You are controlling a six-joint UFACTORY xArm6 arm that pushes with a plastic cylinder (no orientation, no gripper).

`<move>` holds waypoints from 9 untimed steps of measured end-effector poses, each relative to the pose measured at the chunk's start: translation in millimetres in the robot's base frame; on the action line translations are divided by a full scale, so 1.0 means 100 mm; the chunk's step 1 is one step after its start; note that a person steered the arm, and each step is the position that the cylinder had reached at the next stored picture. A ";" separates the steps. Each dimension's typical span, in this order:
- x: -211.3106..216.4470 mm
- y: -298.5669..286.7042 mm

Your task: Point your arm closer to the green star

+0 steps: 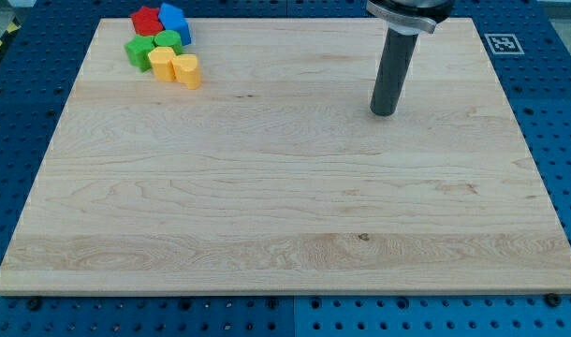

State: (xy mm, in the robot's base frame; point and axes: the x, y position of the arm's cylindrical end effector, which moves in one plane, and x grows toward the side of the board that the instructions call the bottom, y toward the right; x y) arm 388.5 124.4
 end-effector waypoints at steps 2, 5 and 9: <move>0.01 -0.01; 0.39 -0.65; -0.42 -3.99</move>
State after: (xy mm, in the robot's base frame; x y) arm 346.5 -274.2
